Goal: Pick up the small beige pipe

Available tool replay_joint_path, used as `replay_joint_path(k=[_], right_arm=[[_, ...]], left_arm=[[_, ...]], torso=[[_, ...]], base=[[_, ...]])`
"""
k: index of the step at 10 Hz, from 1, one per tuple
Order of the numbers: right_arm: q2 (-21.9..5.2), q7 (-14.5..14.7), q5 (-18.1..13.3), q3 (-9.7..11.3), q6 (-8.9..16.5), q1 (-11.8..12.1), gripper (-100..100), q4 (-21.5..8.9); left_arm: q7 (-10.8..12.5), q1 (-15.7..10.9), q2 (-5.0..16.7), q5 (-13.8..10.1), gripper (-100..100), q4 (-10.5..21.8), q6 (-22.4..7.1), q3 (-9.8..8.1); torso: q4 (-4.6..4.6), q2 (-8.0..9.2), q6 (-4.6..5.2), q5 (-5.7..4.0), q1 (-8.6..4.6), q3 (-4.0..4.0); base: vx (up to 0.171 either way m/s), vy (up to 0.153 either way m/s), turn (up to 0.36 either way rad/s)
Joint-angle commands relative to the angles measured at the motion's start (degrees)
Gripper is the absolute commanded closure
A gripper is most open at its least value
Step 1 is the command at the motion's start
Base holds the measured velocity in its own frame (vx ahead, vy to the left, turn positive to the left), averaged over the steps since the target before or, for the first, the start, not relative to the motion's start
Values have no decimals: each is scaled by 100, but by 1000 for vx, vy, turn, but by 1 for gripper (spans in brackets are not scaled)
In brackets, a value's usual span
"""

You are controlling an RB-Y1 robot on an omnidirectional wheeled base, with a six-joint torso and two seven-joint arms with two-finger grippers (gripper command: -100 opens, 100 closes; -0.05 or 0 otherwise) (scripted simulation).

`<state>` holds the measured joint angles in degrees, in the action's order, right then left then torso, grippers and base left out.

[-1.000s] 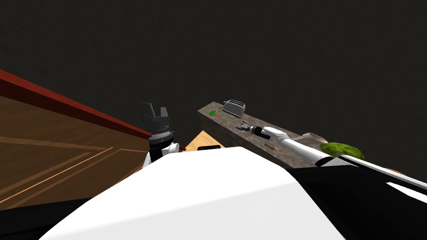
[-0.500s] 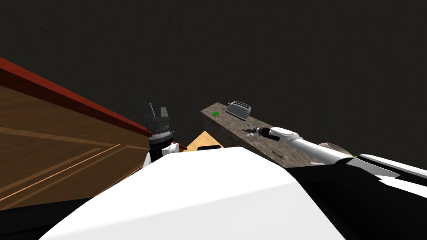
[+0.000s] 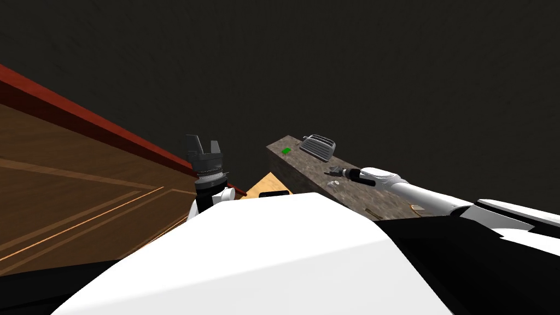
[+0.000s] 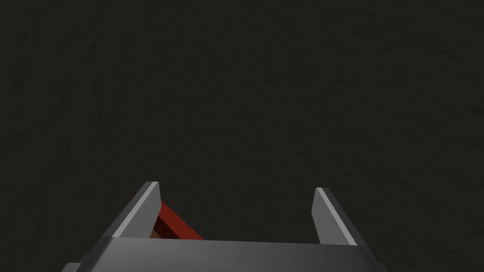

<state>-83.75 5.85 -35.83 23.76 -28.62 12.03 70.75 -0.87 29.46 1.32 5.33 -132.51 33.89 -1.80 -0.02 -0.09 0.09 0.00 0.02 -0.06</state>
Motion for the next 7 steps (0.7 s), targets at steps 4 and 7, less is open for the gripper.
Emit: replay_joint_path(k=[4, 7], right_arm=[[-340, -170, -182, 173, -33, 275, -100, -486], [-632, -430, -435, 474, -114, 601, -100, -1023]], left_arm=[[0, 0, 0, 0, 0, 0, 0, 0], [0, 0, 0, 0, 0, 0, 0, 0]], torso=[[0, -3, -4, 1, 2, -1], [-2, -10, -4, 1, 0, -5]], base=[[52, 3, 119], [78, -2, 188]])
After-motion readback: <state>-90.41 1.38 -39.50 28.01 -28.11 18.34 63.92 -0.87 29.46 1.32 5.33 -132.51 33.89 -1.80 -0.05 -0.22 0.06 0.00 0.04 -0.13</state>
